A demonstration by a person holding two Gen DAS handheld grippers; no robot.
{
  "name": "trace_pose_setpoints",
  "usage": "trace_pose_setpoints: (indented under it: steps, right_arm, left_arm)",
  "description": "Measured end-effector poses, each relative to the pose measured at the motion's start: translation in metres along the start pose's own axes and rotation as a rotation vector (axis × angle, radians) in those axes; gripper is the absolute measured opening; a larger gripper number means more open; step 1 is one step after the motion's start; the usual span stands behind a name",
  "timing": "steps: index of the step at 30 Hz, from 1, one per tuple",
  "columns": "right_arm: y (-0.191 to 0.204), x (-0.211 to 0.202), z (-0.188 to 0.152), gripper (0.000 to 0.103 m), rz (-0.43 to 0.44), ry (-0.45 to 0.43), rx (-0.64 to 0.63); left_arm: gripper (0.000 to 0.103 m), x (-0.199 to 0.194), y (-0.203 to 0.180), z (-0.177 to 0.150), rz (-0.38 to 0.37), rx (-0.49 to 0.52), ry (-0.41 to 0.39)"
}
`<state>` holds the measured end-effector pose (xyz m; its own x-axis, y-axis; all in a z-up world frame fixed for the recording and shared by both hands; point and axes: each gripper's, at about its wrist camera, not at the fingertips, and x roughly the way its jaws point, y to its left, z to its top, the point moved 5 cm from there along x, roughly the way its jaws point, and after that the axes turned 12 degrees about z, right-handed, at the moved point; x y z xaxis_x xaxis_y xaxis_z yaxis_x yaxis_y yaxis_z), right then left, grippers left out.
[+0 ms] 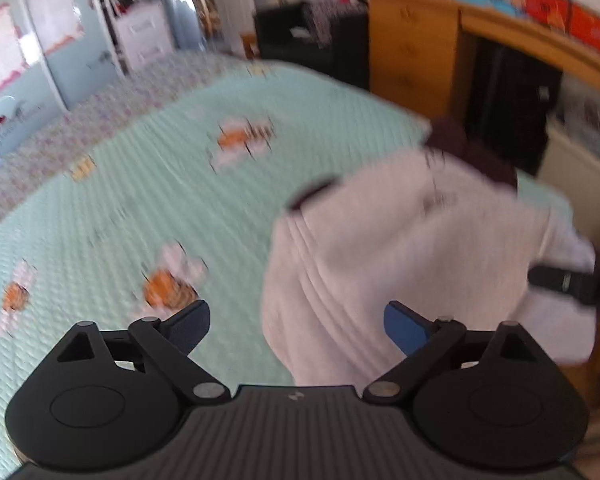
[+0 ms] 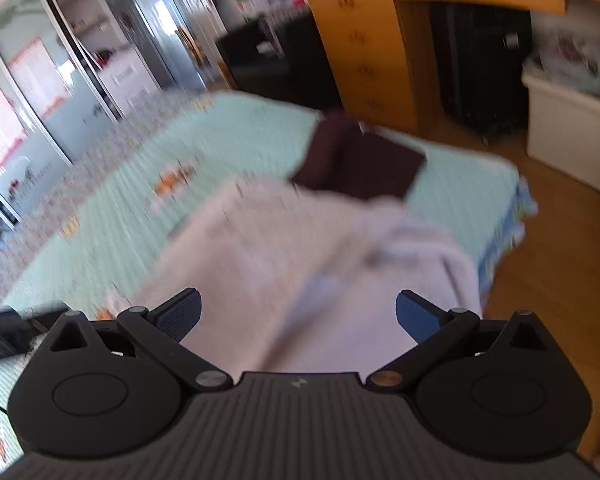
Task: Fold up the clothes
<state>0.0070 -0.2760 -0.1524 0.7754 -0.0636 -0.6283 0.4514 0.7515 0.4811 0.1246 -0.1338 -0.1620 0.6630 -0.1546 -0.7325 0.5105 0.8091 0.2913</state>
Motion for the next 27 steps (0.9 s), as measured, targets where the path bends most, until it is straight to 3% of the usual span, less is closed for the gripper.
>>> trace_pose_setpoints:
  steps: [5, 17, 23, 27]
  right_arm:
    - [-0.012, 0.012, 0.003, 0.102, -0.023, 0.034, 0.001]
    - [-0.042, 0.087, -0.005, 0.103, -0.018, 0.162, 0.119]
    - [-0.045, 0.088, 0.007, 0.103, 0.009, 0.152, 0.156]
    - [-0.032, 0.051, 0.027, 0.103, 0.148, 0.023, 0.145]
  left_arm:
    - [0.094, 0.033, -0.013, -0.019, -0.015, 0.018, 0.070]
    - [0.095, 0.096, -0.033, -0.014, 0.002, 0.067, 0.176]
    - [0.095, 0.091, -0.023, 0.012, 0.017, 0.034, 0.105]
    - [0.095, 0.081, -0.015, 0.026, 0.020, 0.015, 0.023]
